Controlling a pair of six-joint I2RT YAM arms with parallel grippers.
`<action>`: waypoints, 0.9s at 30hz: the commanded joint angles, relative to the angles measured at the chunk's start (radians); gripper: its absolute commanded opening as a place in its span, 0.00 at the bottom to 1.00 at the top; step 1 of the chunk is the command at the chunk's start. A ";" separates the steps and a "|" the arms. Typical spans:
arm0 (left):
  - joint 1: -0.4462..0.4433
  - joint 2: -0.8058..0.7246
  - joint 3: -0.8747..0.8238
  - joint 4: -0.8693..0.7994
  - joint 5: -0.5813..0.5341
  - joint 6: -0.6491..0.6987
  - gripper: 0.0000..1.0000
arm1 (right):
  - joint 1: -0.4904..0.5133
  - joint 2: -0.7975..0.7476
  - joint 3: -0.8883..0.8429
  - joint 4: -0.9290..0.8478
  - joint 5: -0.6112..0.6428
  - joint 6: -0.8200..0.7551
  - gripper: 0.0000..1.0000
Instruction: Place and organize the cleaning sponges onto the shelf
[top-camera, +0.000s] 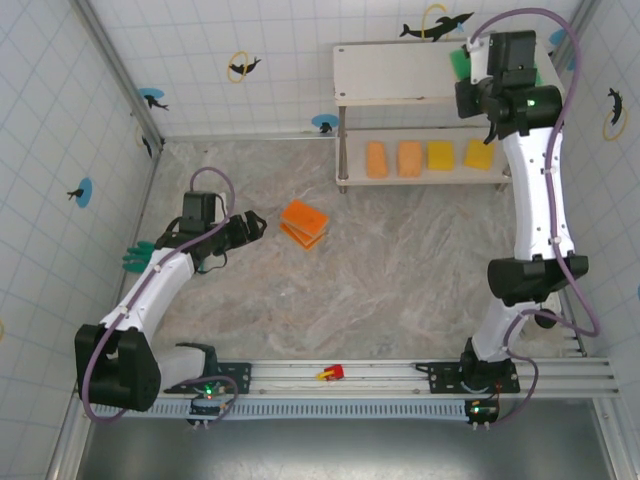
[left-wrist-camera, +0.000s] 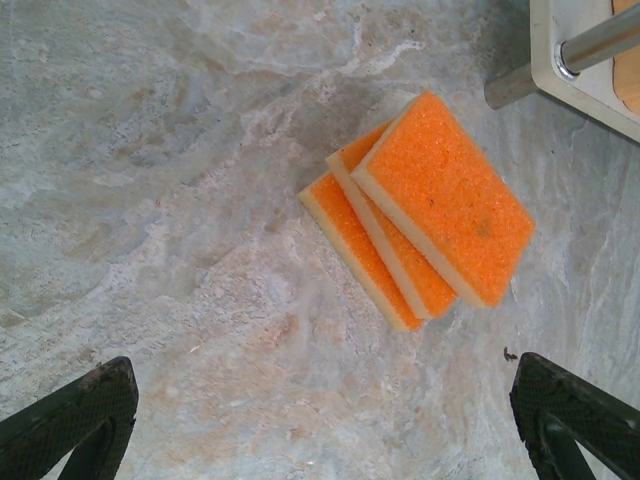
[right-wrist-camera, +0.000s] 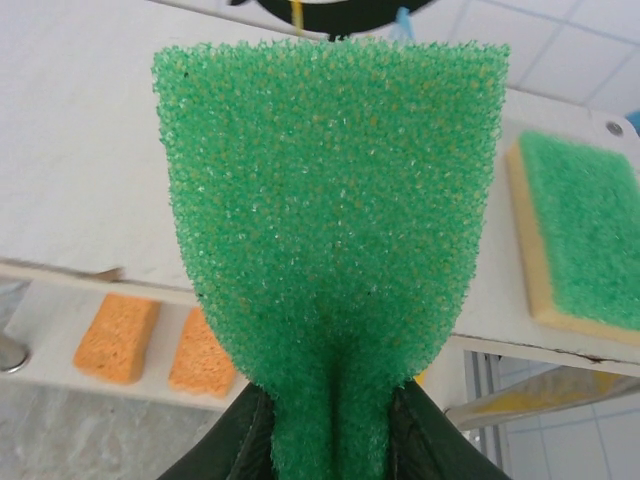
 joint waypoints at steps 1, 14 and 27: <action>0.009 -0.015 0.005 0.006 0.013 0.018 0.97 | -0.035 0.038 0.043 0.086 -0.004 0.089 0.29; 0.007 -0.013 0.002 0.012 0.015 0.011 0.97 | -0.082 0.097 0.051 0.230 -0.006 0.146 0.30; 0.007 -0.020 -0.005 0.014 0.019 0.011 0.97 | -0.095 0.135 0.053 0.280 -0.028 0.178 0.35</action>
